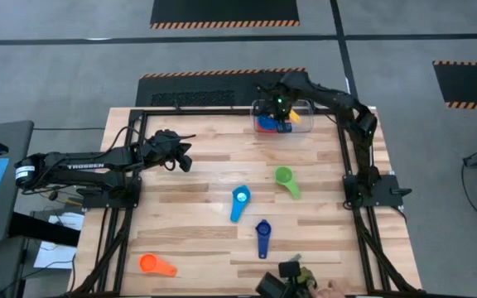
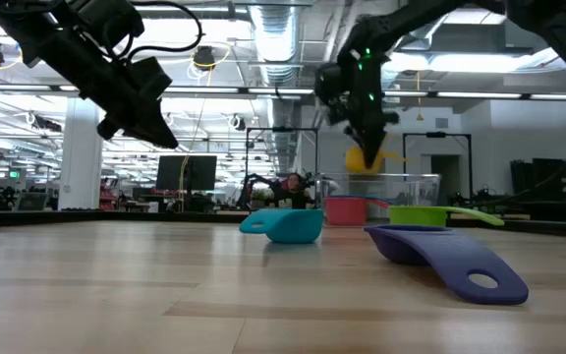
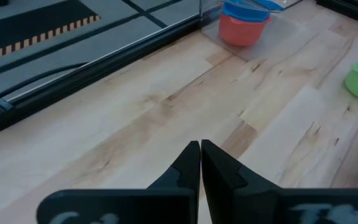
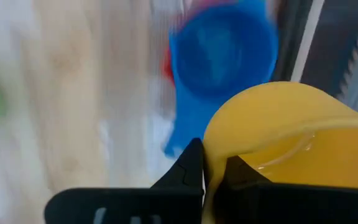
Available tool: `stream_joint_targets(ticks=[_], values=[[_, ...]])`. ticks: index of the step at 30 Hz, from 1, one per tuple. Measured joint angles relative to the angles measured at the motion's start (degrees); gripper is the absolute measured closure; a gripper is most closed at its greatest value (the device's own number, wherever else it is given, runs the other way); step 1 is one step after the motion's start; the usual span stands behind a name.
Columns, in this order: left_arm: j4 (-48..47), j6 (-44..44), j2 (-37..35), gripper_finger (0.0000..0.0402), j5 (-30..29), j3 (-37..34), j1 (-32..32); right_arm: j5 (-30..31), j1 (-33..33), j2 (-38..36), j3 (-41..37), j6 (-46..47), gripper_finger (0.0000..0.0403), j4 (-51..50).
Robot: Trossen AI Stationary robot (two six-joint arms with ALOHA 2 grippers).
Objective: Nest measuring cups in basket
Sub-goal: Stack the yellow measuring cup on top of the blue measuring cup in the transparent bin, then stack the green measuring cup on top of the yellow measuring cup in the transparent bin
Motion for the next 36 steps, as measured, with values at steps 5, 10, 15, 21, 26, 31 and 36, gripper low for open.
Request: stream_joint_targets(ticks=[5,10,15,21,26,31,36], values=[[-1.39,0.0,-0.02,0.0402,-0.05,0.0,0.0,4.88,0.52,0.13,-4.24,-4.01,0.0389,3.18],[-1.36,0.0,-0.01,0.0401,-0.09,0.0,0.0,4.24,1.39,0.23,-3.92,-4.58,0.0389,4.12],[-1.36,-0.02,-0.01,0.0401,-0.09,0.0,0.0,3.71,2.45,0.19,-3.76,-7.62,0.0389,4.44],[-1.35,-0.04,0.0,0.0401,-0.09,0.0,0.0,3.5,4.84,0.19,-3.76,-7.87,0.0355,7.42],[-1.34,-0.35,0.0,0.0401,-0.07,0.0,0.0,3.43,5.67,0.19,-3.76,-8.33,0.031,8.8],[-1.36,-0.46,-0.02,0.0401,-0.06,0.0,-0.02,3.43,4.89,0.19,-3.76,-8.09,0.0303,8.79],[-1.36,-0.46,0.0,0.0401,-0.04,0.0,-0.01,4.13,4.3,0.19,-3.76,-7.0,0.0302,8.76]])
